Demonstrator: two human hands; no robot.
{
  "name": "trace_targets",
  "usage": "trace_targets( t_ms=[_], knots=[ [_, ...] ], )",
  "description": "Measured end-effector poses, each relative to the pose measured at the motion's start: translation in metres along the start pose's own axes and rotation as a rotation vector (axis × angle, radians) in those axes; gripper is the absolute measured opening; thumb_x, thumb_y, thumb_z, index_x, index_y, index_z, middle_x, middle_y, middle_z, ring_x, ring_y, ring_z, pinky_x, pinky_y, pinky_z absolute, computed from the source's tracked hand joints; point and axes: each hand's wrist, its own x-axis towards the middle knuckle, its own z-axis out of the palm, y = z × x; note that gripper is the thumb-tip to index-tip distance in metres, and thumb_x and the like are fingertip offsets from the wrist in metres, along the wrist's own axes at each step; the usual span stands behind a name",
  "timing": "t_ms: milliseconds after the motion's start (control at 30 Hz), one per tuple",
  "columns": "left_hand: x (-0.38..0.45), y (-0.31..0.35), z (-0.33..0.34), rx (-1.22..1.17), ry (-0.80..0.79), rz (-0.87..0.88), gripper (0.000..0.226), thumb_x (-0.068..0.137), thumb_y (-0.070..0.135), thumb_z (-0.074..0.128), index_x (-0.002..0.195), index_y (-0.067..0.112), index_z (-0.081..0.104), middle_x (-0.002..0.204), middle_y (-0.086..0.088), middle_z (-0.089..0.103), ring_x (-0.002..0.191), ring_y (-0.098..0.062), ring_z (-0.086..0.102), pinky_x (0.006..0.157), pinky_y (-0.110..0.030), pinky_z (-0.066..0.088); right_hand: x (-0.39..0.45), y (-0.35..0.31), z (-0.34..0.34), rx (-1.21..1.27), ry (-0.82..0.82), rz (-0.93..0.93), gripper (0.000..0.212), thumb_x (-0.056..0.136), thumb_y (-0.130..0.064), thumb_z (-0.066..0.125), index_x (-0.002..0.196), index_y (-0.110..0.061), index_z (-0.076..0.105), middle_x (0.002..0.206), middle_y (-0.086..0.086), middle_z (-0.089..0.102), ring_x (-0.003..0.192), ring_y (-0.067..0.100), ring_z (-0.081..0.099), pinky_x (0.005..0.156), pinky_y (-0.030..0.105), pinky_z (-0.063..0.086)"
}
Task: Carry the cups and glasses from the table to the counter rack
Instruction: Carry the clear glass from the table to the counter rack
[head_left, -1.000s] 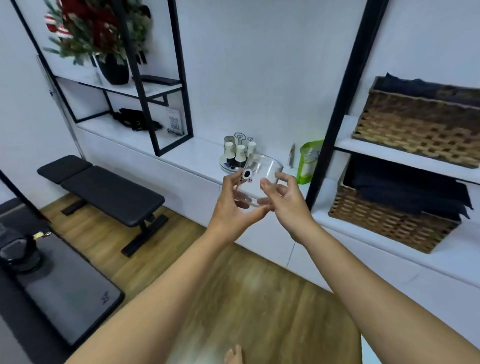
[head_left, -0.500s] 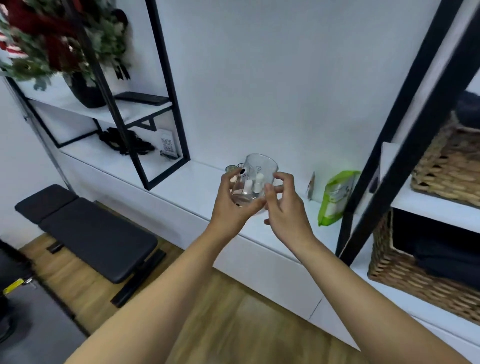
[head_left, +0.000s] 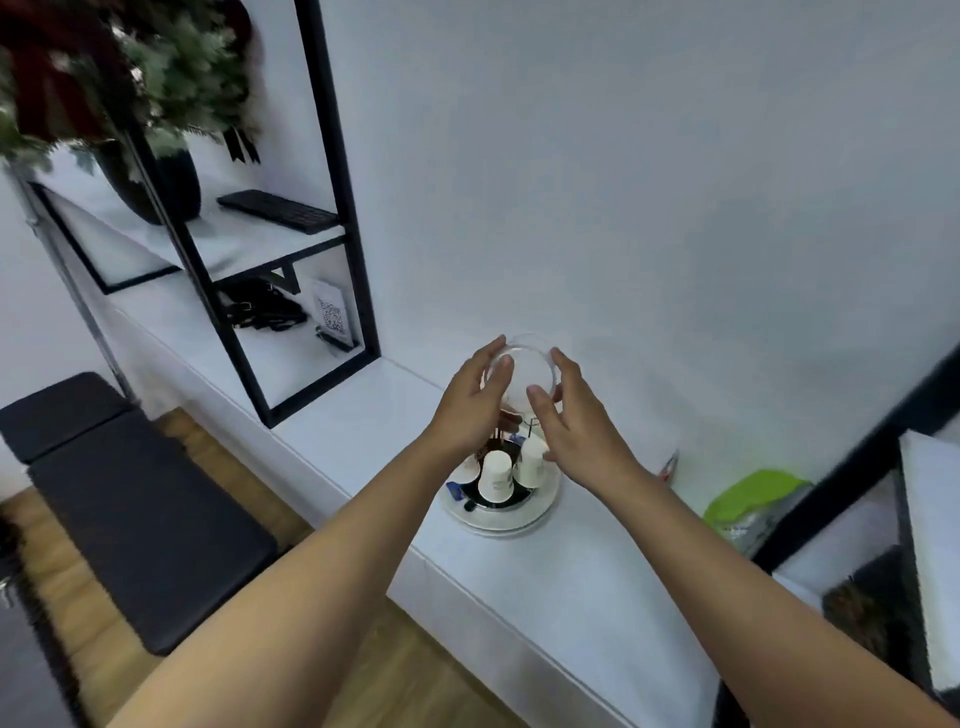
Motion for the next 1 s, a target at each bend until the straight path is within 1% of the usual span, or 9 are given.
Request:
trace_targets(
  t_ms=[67,167,267,333,400,533,733,900,1000],
  knots=[
    [0.025,-0.004,-0.003,0.043,-0.014,-0.047,0.05,0.108,0.041,0.048,0.156,0.031,0.04,0.154,-0.002,0.047,0.127,-0.036,0.061,0.108,-0.051,0.05,0.029,0.007,0.001,0.032,-0.028,0.03,0.064,0.104,-0.047,0.043,0.16,-0.027,0.018,0.146,0.006,0.043,0.119,0.022,0.057,0.098,0.054,0.052],
    [0.056,-0.013,-0.014,0.063,-0.008,-0.046,0.046,0.108,0.036,0.049,0.15,0.02,0.042,0.147,-0.003,0.05,0.113,-0.03,0.068,0.096,-0.039,0.058,0.064,0.015,0.008,0.047,-0.041,0.048,0.062,0.104,-0.048,0.043,0.158,-0.027,0.022,0.128,-0.001,0.05,0.107,0.024,0.063,0.089,0.052,0.057],
    [0.092,-0.027,-0.028,0.149,-0.042,-0.047,0.029,0.108,0.037,0.05,0.133,0.023,0.05,0.129,0.003,0.059,0.104,-0.004,0.065,0.078,-0.007,0.048,0.098,0.023,0.017,0.144,-0.046,0.149,0.058,0.103,-0.05,0.045,0.154,-0.026,0.031,0.103,-0.004,0.057,0.087,0.021,0.069,0.06,0.039,0.063],
    [0.119,-0.035,-0.037,0.172,-0.081,-0.059,0.02,0.107,0.037,0.051,0.126,0.029,0.054,0.117,0.01,0.06,0.093,0.014,0.06,0.067,0.001,0.041,0.122,0.029,0.024,0.194,-0.039,0.222,0.052,0.102,-0.05,0.045,0.145,-0.021,0.043,0.102,0.004,0.058,0.08,0.02,0.07,0.053,0.036,0.061],
    [0.146,-0.044,-0.042,0.2,-0.112,-0.06,0.022,0.107,0.04,0.051,0.126,0.031,0.057,0.112,0.015,0.061,0.093,0.015,0.06,0.071,-0.002,0.042,0.144,0.036,0.031,0.208,-0.026,0.267,0.043,0.103,-0.051,0.045,0.13,-0.019,0.052,0.102,0.012,0.06,0.079,0.021,0.07,0.055,0.038,0.062],
    [0.197,-0.066,-0.045,0.221,-0.189,-0.087,0.04,0.105,0.049,0.05,0.135,0.024,0.061,0.104,0.011,0.063,0.093,-0.005,0.06,0.089,-0.027,0.05,0.182,0.051,0.043,0.177,0.006,0.334,0.033,0.105,-0.049,0.041,0.115,-0.022,0.058,0.093,0.01,0.063,0.073,0.019,0.066,0.055,0.029,0.057],
    [0.257,-0.118,-0.046,0.323,-0.343,-0.146,0.039,0.106,0.05,0.045,0.127,0.024,0.065,0.087,0.013,0.063,0.076,-0.006,0.058,0.068,-0.023,0.044,0.22,0.086,0.073,0.03,0.007,0.441,0.032,0.107,-0.043,0.036,0.09,-0.029,0.058,0.081,-0.003,0.063,0.064,0.011,0.056,0.069,0.031,0.044],
    [0.277,-0.168,-0.047,0.375,-0.448,-0.197,0.043,0.106,0.05,0.044,0.136,0.024,0.061,0.109,0.004,0.066,0.099,-0.015,0.062,0.08,-0.027,0.044,0.23,0.116,0.1,-0.025,-0.02,0.56,0.032,0.107,-0.04,0.037,0.105,-0.02,0.062,0.091,0.001,0.065,0.081,0.019,0.059,0.077,0.034,0.047],
    [0.283,-0.193,-0.044,0.386,-0.478,-0.221,0.04,0.107,0.043,0.046,0.139,0.023,0.059,0.123,0.0,0.067,0.107,-0.017,0.062,0.086,-0.028,0.041,0.232,0.129,0.113,-0.03,-0.046,0.623,0.037,0.107,-0.039,0.04,0.116,-0.013,0.066,0.093,0.006,0.068,0.069,0.015,0.058,0.062,0.026,0.044]
  ],
)
